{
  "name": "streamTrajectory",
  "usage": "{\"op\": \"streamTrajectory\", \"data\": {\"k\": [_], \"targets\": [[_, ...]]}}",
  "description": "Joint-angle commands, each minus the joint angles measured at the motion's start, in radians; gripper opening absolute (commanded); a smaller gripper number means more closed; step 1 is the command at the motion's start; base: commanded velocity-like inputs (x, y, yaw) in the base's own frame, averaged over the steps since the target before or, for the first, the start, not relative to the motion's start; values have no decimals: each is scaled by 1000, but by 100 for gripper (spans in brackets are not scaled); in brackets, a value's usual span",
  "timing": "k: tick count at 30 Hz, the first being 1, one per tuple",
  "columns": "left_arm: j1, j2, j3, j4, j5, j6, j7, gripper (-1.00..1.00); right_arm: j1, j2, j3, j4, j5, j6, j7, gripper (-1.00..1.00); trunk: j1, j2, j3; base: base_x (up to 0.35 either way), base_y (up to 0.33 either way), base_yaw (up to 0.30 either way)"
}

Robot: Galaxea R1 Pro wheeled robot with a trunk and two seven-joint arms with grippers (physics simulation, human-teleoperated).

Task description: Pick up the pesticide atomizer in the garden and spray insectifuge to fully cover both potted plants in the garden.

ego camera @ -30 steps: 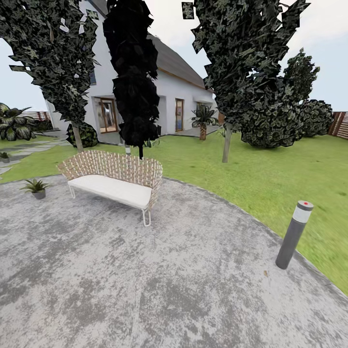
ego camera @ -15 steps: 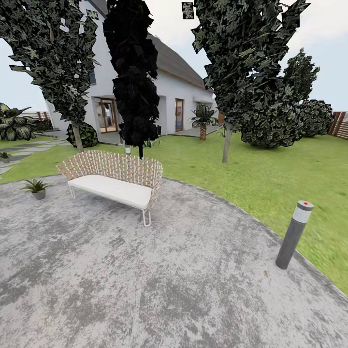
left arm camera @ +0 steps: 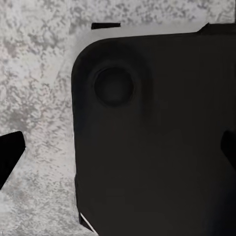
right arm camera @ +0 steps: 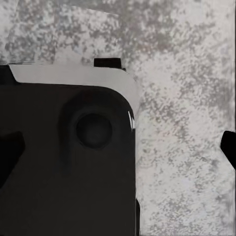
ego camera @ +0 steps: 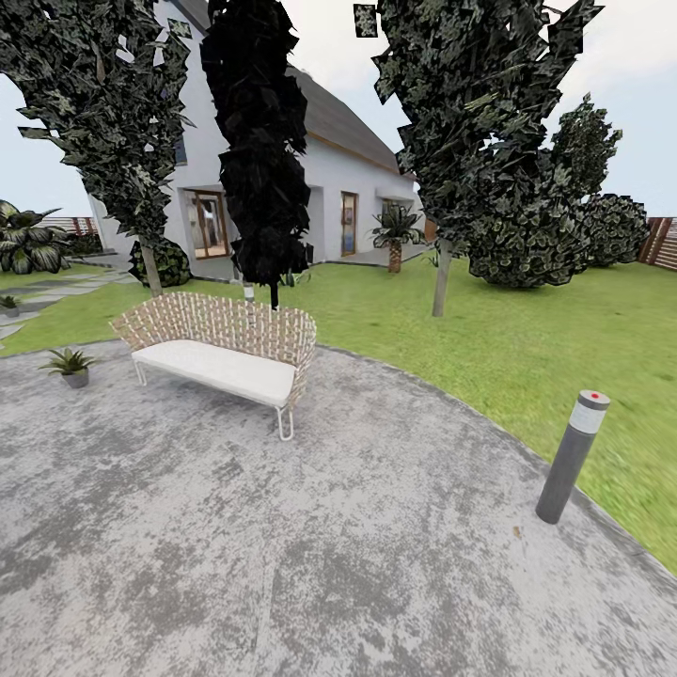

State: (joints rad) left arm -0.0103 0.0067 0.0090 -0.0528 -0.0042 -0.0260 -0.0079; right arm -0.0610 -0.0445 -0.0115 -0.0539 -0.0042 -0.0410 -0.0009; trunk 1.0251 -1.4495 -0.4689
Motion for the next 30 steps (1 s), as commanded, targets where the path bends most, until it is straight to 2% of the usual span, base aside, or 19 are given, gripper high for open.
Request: {"op": "streamTrajectory", "data": {"k": [1,3,4,7,11,14,16,17,19,21,25,26,30], "targets": [[-5,6,1,-5,-1,-3,0,100,-6,-6,-1,-5,0,-9,-1,100,0,-1,-1,0,0,0],[-16,17,2,-16,-2,-2,2,100,-18,-17,-1,-16,0,-19,-2,100,0,-1,-1,0,0,0],[-41,34,4,-383,1,2,5,100,-63,-26,-1,-238,0,-20,-3,100,0,-1,-1,0,0,0],[-108,48,9,-417,5,26,9,100,-69,-17,1,-341,1,-21,-3,100,0,-1,-1,0,0,0],[-176,46,7,-434,26,77,10,100,-71,3,6,-431,2,-22,-4,100,0,-1,-1,0,0,0],[-227,34,3,-450,47,112,9,100,-72,18,7,-503,1,-23,-5,100,0,-1,-1,0,0,0],[-268,15,1,-469,61,132,8,100,-72,27,10,-576,1,-36,-6,100,0,-1,-1,0,0,0],[-291,3,1,-481,66,140,7,100,-72,35,11,-615,-2,-60,-6,100,0,-1,-1,0,0,0],[-310,-5,1,-493,72,147,7,100,-72,49,9,-643,-5,-86,-7,100,0,-1,-1,0,0,0],[-330,-12,1,-505,99,160,5,100,-72,66,5,-668,-8,-116,-9,100,0,-1,-1,0,0,0],[-344,-18,1,-512,179,173,5,100,-72,77,-5,-684,-11,-134,-9,100,0,-1,-1,0,0,0],[-348,-18,0,-514,228,177,4,100,-72,79,-19,-688,-14,-140,-10,100,0,-1,-1,0,0,0],[-351,-14,-2,-516,258,169,1,100,-72,82,-39,-682,-18,-145,-9,100,0,-1,-1,0,0,0]]}}
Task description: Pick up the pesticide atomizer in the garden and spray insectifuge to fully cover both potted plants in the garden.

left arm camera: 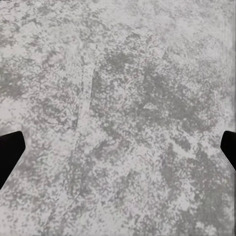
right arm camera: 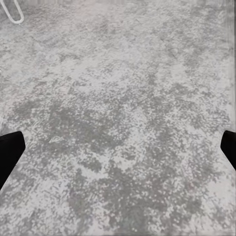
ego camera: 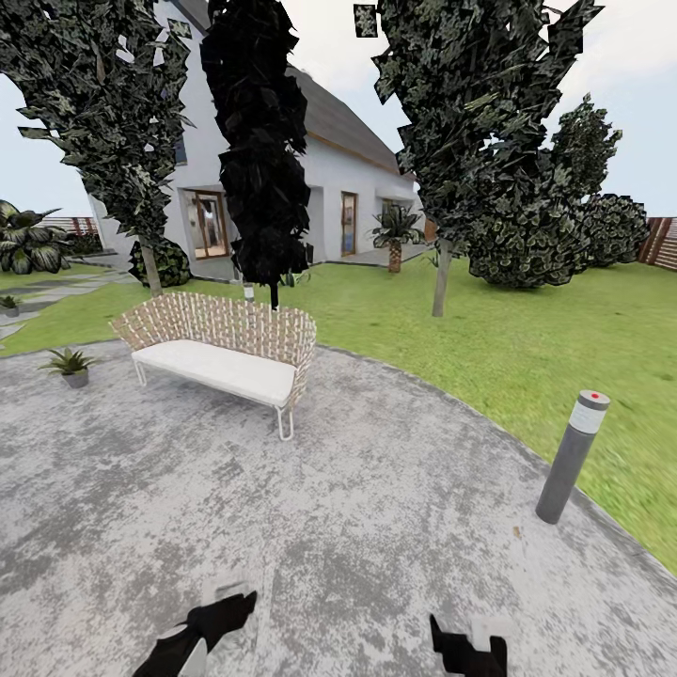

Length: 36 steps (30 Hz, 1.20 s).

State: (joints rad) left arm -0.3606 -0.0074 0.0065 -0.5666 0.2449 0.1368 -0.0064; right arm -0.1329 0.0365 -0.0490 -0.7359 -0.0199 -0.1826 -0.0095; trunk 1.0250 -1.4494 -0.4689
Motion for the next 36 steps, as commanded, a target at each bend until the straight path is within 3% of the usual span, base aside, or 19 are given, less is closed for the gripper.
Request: {"op": "streamTrajectory", "data": {"k": [1,8,10,29,36], "targets": [[0,2,0,-2,16,-1,-1,100,-1,2,-6,5,0,-4,1,100,0,-1,-1,0,0,0],[27,1,-2,0,26,-136,-1,100,5,6,4,21,-2,-5,21,100,0,-1,-1,0,0,0],[30,-1,-4,-1,26,-148,-1,100,7,7,5,22,-2,-5,23,100,0,-1,-1,0,0,0],[29,3,-3,4,24,-168,3,100,13,17,8,24,-2,-4,29,100,0,-1,-11,0,0,0],[30,4,-3,14,23,-169,5,100,14,22,30,24,1,-4,29,100,0,-1,-22,0,-65,0]]}}
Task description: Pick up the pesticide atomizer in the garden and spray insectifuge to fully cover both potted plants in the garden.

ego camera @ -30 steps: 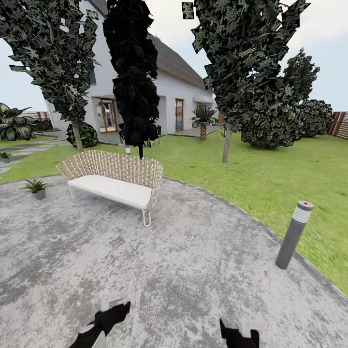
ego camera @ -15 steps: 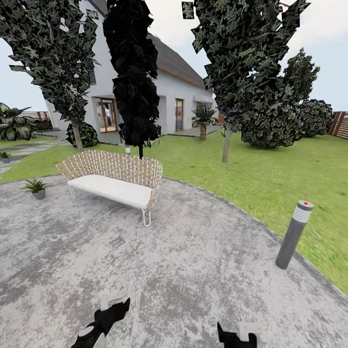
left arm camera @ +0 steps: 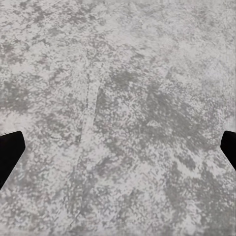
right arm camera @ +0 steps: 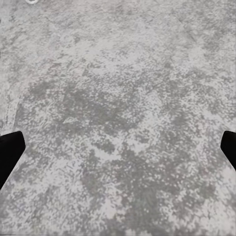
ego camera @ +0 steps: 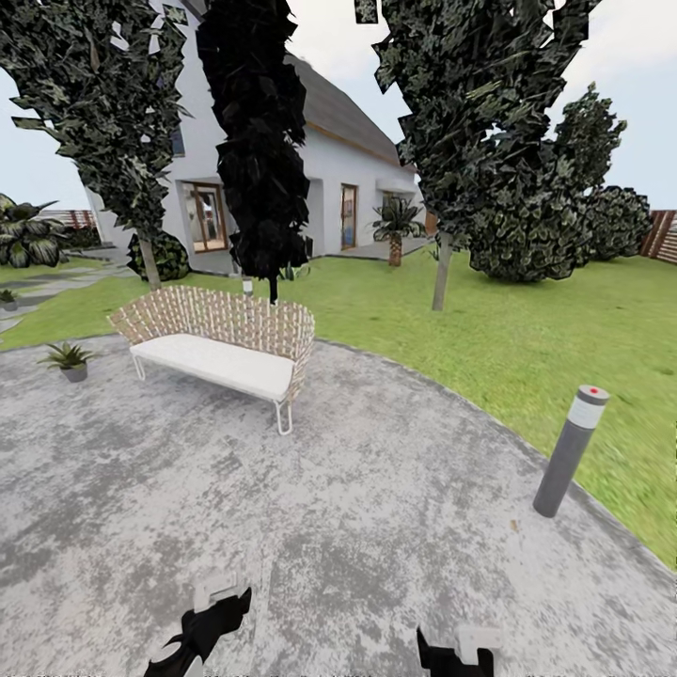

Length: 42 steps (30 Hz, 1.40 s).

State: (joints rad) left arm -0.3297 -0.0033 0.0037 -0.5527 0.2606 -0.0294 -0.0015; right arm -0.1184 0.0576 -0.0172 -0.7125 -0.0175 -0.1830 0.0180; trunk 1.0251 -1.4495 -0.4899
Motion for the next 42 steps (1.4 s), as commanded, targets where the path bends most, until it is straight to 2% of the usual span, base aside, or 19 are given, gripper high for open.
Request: {"op": "streamTrajectory", "data": {"k": [1,7,17,25,42], "targets": [[0,0,0,1,7,-3,0,100,0,1,5,1,-1,-3,2,100,0,-1,-3,0,-197,8],[1,0,0,3,6,-4,0,100,1,3,40,0,-3,-4,0,100,0,-1,-10,0,-266,51],[1,-5,-1,4,6,-4,0,100,2,4,55,-1,-6,-4,-4,100,0,-1,-13,0,-261,89],[1,-8,-1,5,6,-3,0,100,3,4,55,-1,-6,-4,-4,100,0,-1,-13,0,-29,160],[1,-10,-3,5,6,-4,-1,100,3,4,56,-1,1,-4,-4,100,0,-1,-13,3,-5,12]]}}
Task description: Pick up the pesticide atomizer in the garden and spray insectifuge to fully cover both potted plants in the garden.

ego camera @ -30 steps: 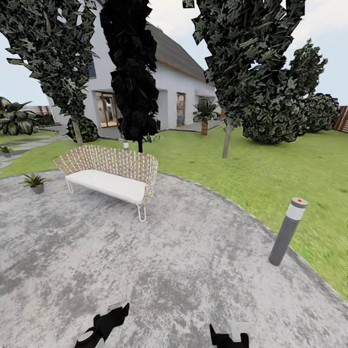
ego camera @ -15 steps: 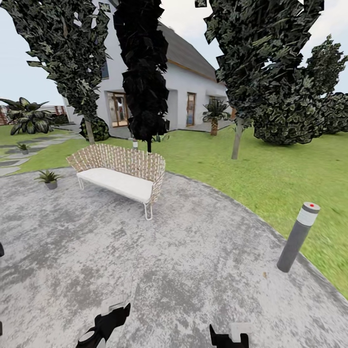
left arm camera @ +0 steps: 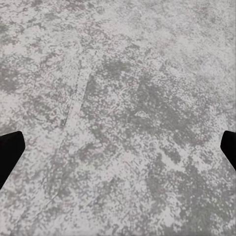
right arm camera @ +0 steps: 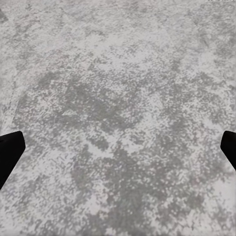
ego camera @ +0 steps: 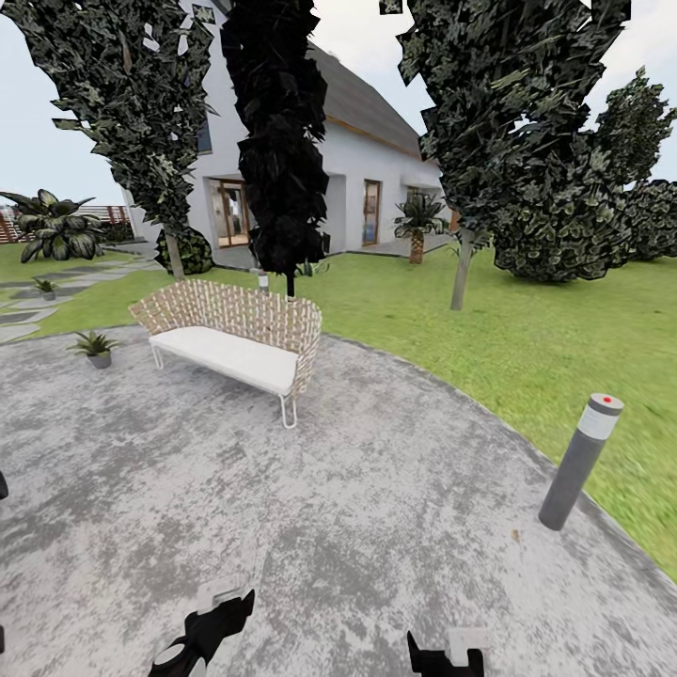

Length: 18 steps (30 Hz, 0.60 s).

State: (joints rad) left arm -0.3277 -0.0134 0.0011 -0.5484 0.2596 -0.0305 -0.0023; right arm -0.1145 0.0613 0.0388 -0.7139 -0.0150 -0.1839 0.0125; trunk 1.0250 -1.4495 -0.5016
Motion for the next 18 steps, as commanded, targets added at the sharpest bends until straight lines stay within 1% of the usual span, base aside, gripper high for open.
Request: {"op": "streamTrajectory", "data": {"k": [1,5,8,13,18], "targets": [[-1,0,0,1,7,-3,0,100,-1,0,0,1,-1,-3,1,100,0,0,-1,81,-87,0],[-1,0,0,1,7,-3,0,100,-1,0,1,1,0,-3,1,100,0,0,0,144,-151,28],[-1,0,0,1,7,-3,0,100,-1,0,1,1,1,-3,0,100,0,0,2,196,-205,113],[-1,0,-1,1,7,-3,-1,100,-1,-1,2,1,4,-3,0,100,0,0,6,221,-231,185],[-1,-1,-1,1,7,-3,-2,100,-1,-1,2,1,5,-3,1,100,0,0,7,230,-242,243]]}}
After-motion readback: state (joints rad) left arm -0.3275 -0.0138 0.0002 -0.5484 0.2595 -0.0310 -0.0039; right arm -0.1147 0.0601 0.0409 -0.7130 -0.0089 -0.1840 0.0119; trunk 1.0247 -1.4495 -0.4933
